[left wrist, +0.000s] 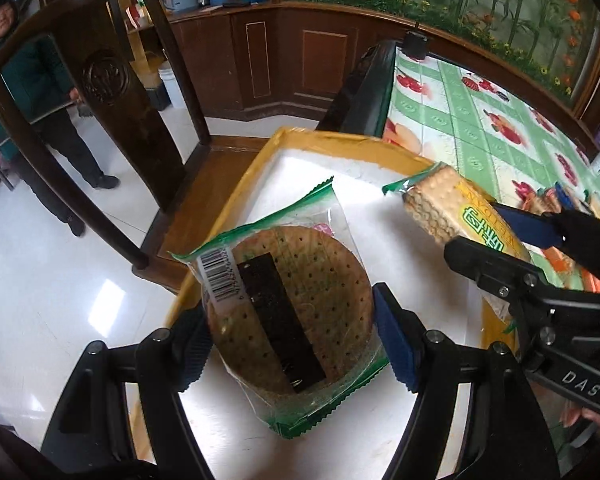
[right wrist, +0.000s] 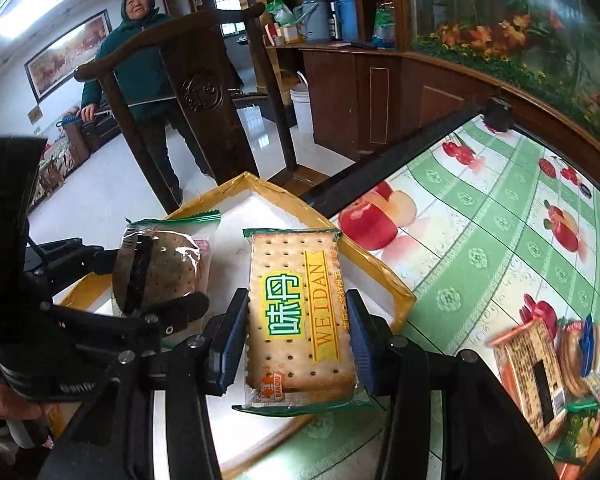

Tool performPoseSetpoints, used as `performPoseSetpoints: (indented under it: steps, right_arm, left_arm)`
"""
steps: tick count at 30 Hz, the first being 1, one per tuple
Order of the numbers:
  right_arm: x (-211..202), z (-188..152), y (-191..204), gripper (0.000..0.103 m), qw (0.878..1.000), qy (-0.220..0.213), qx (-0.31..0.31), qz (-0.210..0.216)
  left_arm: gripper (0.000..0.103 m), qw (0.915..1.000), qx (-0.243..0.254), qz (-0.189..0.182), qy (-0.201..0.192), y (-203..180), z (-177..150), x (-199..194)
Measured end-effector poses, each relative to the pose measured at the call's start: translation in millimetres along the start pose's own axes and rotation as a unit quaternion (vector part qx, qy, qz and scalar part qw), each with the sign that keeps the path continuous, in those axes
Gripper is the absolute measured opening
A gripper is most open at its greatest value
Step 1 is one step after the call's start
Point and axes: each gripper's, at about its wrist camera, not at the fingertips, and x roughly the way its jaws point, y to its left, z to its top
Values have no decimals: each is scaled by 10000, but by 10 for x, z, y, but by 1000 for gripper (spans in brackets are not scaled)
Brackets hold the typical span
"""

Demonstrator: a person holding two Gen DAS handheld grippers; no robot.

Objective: Organize snacks
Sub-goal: 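Carry both packs to the white tray and release them there with both grippers, then return both grippers to the table and grasp the brown cracker pack with the left gripper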

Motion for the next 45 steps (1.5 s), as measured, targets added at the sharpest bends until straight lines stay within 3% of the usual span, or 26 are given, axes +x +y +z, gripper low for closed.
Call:
performPoseSetpoints:
  steps: [14,20,29,37,45]
  right_arm:
    - [176,-68,-54,48,9984,330,421,160]
    - [117,-109,-116,57,9933,333,868,689]
    - [-267,-215,-87,58,9963,-22,724,465]
    - [-683,-458,-273,58,9956,-340,840,231]
    - [-1152,-898,-656,60,9928,-443,1072,-303]
  left_arm:
    - [74,9999,10,121,41,21,-16,93]
    - [78,9999,-63,87,78,36,-39,77]
    - [87,9993,-87,207,-302,8,-18,-216]
    - [89,9964,285,326,-724,-401,-10,-454]
    - [91,9945,506,-224,-895,-962,-22,-668]
